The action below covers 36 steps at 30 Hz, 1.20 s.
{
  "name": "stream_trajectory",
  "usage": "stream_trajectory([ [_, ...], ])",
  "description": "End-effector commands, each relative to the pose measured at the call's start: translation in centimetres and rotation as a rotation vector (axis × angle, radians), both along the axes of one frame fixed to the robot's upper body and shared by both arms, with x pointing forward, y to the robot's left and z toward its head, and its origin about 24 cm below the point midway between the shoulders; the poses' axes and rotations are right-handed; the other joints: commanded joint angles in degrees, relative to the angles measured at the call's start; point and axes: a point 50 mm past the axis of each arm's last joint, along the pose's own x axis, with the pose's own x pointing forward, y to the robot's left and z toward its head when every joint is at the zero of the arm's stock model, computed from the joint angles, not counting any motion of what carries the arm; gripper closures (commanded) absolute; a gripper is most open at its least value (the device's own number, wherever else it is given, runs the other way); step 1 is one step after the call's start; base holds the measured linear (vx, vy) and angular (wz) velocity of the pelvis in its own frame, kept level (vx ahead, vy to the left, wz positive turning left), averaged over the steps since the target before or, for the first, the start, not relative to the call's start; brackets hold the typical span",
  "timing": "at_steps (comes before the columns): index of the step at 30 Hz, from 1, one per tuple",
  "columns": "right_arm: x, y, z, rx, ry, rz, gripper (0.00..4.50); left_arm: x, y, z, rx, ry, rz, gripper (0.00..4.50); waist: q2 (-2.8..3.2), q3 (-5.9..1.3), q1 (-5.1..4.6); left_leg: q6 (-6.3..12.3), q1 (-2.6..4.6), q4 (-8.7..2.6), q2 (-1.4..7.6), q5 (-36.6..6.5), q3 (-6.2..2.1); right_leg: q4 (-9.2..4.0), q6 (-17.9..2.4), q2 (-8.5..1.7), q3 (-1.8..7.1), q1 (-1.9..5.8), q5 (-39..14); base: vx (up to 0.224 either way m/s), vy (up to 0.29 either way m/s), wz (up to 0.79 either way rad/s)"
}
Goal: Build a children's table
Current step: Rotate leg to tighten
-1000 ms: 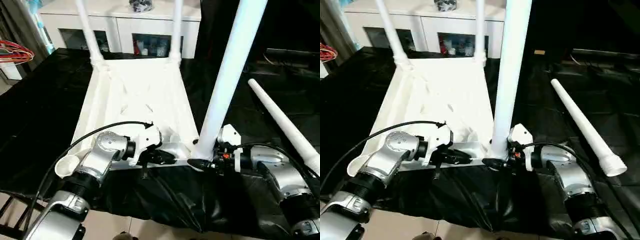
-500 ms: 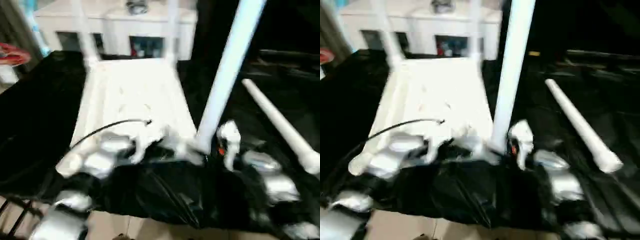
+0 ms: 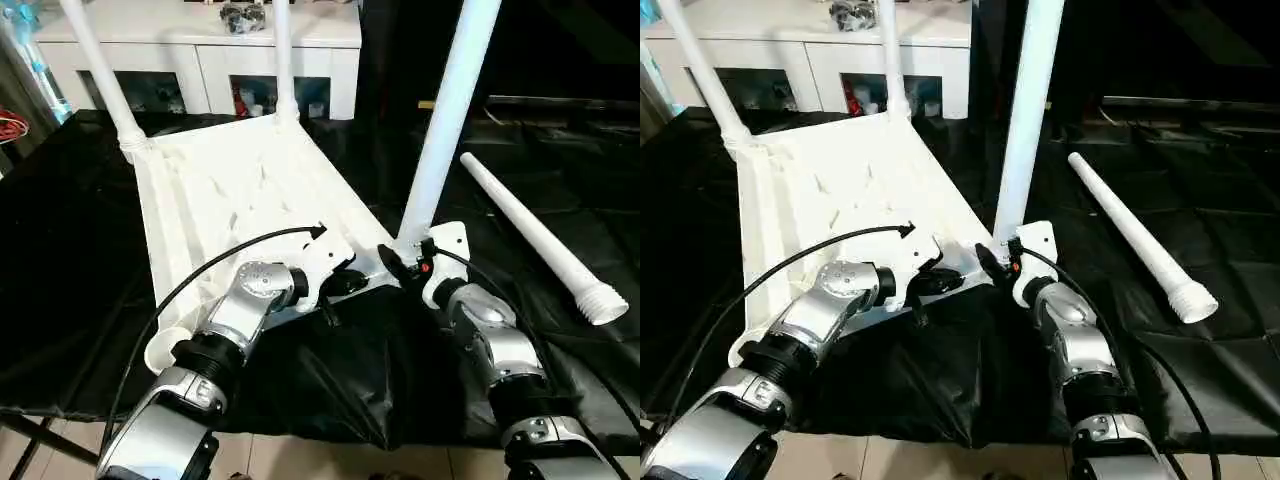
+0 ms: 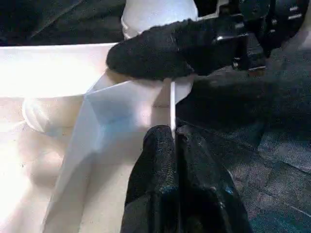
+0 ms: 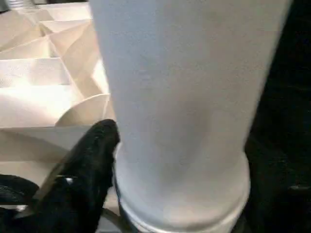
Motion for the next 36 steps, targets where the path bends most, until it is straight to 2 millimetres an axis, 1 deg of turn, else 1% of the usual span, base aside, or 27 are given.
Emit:
stream_trajectory([
  [1, -0.8, 2.1, 0.1, 0.015, 0.004, 0.195, 0.54, -0.3, -1.6, 1.7, -0.060, -0.053, -0.125, 4.50, -0.45, -3.83, 0.40, 3.66, 0.27, -4.15, 1.20, -15.2, -0.83, -4.20, -11.5, -3.01, 2.36, 3.15, -18.1, 0.000, 0.000, 0.00],
  [2, -0.9, 1.9, 0.1, 0.012, 0.001, 0.214, 0.54, -0.3, -1.5, 1.7, -0.059, -0.051, -0.137, 4.50, -0.36, -3.94, 0.59, 4.11, 0.30, -4.05, 1.29, -14.0, -0.80, -3.87, -12.3, -3.04, 2.45, 3.20, -15.9, 0.000, 0.000, 0.00],
  [3, -1.2, 1.6, 0.2, 0.001, 0.001, 0.252, 0.47, -0.5, -1.2, 1.6, -0.054, -0.044, -0.152, 4.50, -0.39, -3.93, 0.64, 4.44, 0.22, -4.02, 1.23, -13.6, -0.69, -3.84, -12.5, -3.05, 2.46, 3.24, -15.3, 0.000, 0.000, 0.00],
  [4, -1.3, 1.4, 0.2, -0.007, 0.003, 0.277, 0.22, -0.6, -1.0, 1.6, -0.051, -0.039, -0.161, 4.50, -0.31, -4.01, 0.90, 4.87, 0.30, -3.93, 1.35, -12.7, -0.69, -3.59, -13.1, -3.12, 2.51, 3.25, -13.9, 0.000, 0.000, 0.00],
  [6, -1.8, 0.7, 0.3, -0.036, 0.005, 0.354, 0.13, -0.9, -0.4, 1.5, -0.044, -0.021, -0.198, 4.50, -0.17, -4.05, 1.03, 5.23, 0.18, -3.97, 1.48, -11.4, -0.77, -3.27, -13.7, -3.05, 2.49, 3.35, -12.0, 0.000, 0.000, 0.00],
  [7, -1.9, 0.6, 0.3, -0.039, 0.006, 0.363, 0.13, -0.9, -0.3, 1.5, -0.041, -0.019, -0.202, 4.50, -0.23, -4.14, 1.17, 5.57, 0.23, -3.84, 1.50, -10.9, -0.66, -3.07, -14.2, -3.01, 2.51, 3.36, -10.6, 0.000, 0.000, 0.00],
  [9, -2.4, -0.3, 0.6, -0.064, 0.014, 0.445, 0.13, -1.2, 0.5, 1.3, -0.015, -0.002, -0.241, 4.50, -0.10, -4.16, 1.52, 5.79, 0.28, -3.79, 1.55, -10.4, -0.60, -2.96, -14.6, -3.03, 2.52, 3.38, -9.9, 0.000, 0.000, 0.00],
  [10, -2.6, -0.8, 0.8, -0.076, 0.025, 0.493, 0.13, -1.3, 1.0, 1.3, 0.000, 0.009, -0.262, 4.50, -0.14, -4.10, 1.87, 6.01, 0.26, -3.78, 1.61, -10.4, -0.54, -2.86, -14.8, -2.93, 2.52, 3.48, -9.7, 0.000, 0.000, 0.00],
  [12, -3.0, -1.3, 0.9, -0.096, 0.041, 0.552, 0.13, -1.4, 1.6, 1.2, 0.017, 0.021, -0.292, 4.50, -0.05, -3.92, 2.35, 5.88, 0.36, -3.85, 1.74, -11.3, -0.43, -3.00, -14.5, -2.94, 2.54, 3.32, -11.0, 0.000, 0.000, 0.00],
  [13, -3.2, -1.6, 1.0, -0.106, 0.052, 0.581, 0.13, -1.6, 1.8, 1.2, 0.026, 0.031, -0.310, 4.50, 0.02, -3.79, 2.50, 5.30, 0.44, -3.99, 1.79, -12.4, -0.43, -3.25, -14.0, -2.99, 2.51, 3.20, -13.2, 0.000, 0.000, 0.00],
  [14, -3.4, -1.8, 1.0, -0.116, 0.066, 0.614, 0.13, -1.7, 2.2, 1.1, 0.036, 0.040, -0.335, 4.50, -0.05, -3.72, 2.66, 4.60, 0.63, -4.07, 1.79, -13.7, -0.45, -3.49, -13.5, -3.01, 2.52, 3.14, -15.3, 0.000, 0.000, 0.00],
  [15, -3.5, -2.0, 1.0, -0.119, 0.076, 0.631, 0.13, -1.8, 2.4, 1.1, 0.042, 0.047, -0.349, 4.50, -0.12, -3.69, 2.79, 4.34, 0.67, -4.12, 1.79, -14.1, -0.47, -3.55, -13.2, -3.00, 2.52, 3.13, -16.1, 0.000, 0.000, 0.00],
  [16, -3.7, -2.1, 1.1, -0.123, 0.088, 0.660, 0.13, -2.0, 2.7, 1.1, 0.047, 0.060, -0.371, 4.50, -0.05, -3.62, 2.91, 3.90, 0.73, -4.21, 1.89, -14.6, -0.48, -3.64, -12.8, -3.06, 2.62, 3.00, -17.2, 0.000, 0.000, 0.00],
  [18, -3.8, -2.2, 1.1, -0.128, 0.095, 0.686, 0.13, -2.2, 2.9, 1.0, 0.050, 0.072, -0.388, 4.50, -0.08, -3.70, 3.20, 3.41, 0.78, -4.21, 1.85, -14.6, -0.50, -3.67, -12.5, -3.17, 2.67, 3.00, -17.6, 0.000, 0.000, 0.00],
  [19, -3.8, -2.3, 1.1, -0.129, 0.099, 0.691, 0.39, -2.2, 3.1, 1.0, 0.053, 0.074, -0.391, 4.50, -0.10, -3.76, 3.25, 3.25, 0.73, -4.20, 1.87, -14.1, -0.51, -3.50, -12.7, -3.16, 2.71, 2.99, -16.7, 0.000, 0.000, 0.00],
  [20, -3.8, -2.3, 1.2, -0.125, 0.103, 0.695, 0.46, -2.2, 3.2, 1.0, 0.054, 0.077, -0.394, 4.50, -0.25, -3.78, 3.22, 3.29, 0.69, -4.21, 1.86, -13.8, -0.50, -3.49, -12.7, -3.10, 2.70, 3.01, -16.2, 0.000, 0.000, 0.00],
  [22, -3.9, -2.3, 1.3, -0.112, 0.107, 0.706, 0.49, -2.3, 3.4, 1.0, 0.056, 0.082, -0.398, 4.50, -0.24, -3.79, 3.24, 3.26, 0.65, -4.20, 1.84, -13.4, -0.52, -3.40, -12.8, -3.09, 2.70, 3.01, -15.9, 0.000, 0.000, 0.00],
  [25, -4.1, -2.2, 1.3, -0.100, 0.122, 0.730, 0.92, -2.3, 3.5, 1.0, 0.057, 0.089, -0.402, 4.50, -0.27, -3.90, 3.30, 3.62, 0.58, -4.11, 1.82, -12.5, -0.51, -3.25, -12.9, -3.08, 2.69, 3.10, -15.0, 0.000, 0.000, 0.00],
  [27, -4.3, -2.1, 1.2, -0.101, 0.131, 0.743, 0.96, -2.4, 3.6, 1.0, 0.059, 0.091, -0.404, 4.50, -0.31, -3.91, 3.34, 3.73, 0.54, -4.08, 1.80, -12.0, -0.48, -3.24, -12.9, -3.09, 2.69, 3.11, -14.7, 0.000, 0.000, 0.00],
  [28, -4.4, -2.1, 1.2, -0.102, 0.133, 0.746, 1.14, -2.4, 3.6, 1.0, 0.058, 0.092, -0.406, 4.50, -0.31, -3.88, 3.38, 3.72, 0.57, -4.07, 1.81, -11.9, -0.47, -3.25, -13.0, -3.09, 2.70, 3.06, -14.8, 0.000, 0.000, 0.00],
  [29, -4.4, -2.1, 1.2, -0.102, 0.133, 0.746, 1.14, -2.4, 3.6, 1.0, 0.058, 0.092, -0.406, 4.50, -0.29, -3.90, 3.40, 3.68, 0.57, -4.06, 1.81, -11.9, -0.47, -3.25, -13.0, -3.15, 2.71, 3.05, -14.8, 0.000, 0.000, 0.00],
  [32, -4.5, -2.0, 1.0, -0.093, 0.144, 0.751, 1.37, -2.4, 3.5, 1.0, 0.055, 0.097, -0.410, 4.50, -0.10, -3.83, 3.40, 3.24, 0.67, -4.12, 1.78, -12.8, -0.50, -3.43, -12.6, -3.14, 2.68, 3.01, -16.2, 0.000, 0.000, 0.00],
  [35, -4.6, -1.9, 0.8, -0.089, 0.144, 0.743, 1.64, -2.5, 3.4, 0.9, 0.055, 0.104, -0.414, 4.50, 0.01, -3.81, 3.36, 3.01, 0.63, -4.18, 1.78, -13.2, -0.54, -3.50, -12.4, -3.10, 2.67, 3.05, -16.3, 0.000, 0.000, 0.00],
  [36, -4.7, -1.9, 0.7, -0.086, 0.146, 0.740, 1.64, -2.6, 3.4, 0.9, 0.056, 0.106, -0.415, 4.50, -0.12, -3.84, 3.32, 2.98, 0.59, -4.18, 1.74, -13.3, -0.54, -3.52, -12.3, -3.10, 2.64, 3.12, -16.3, 0.000, 0.000, 0.00],
])
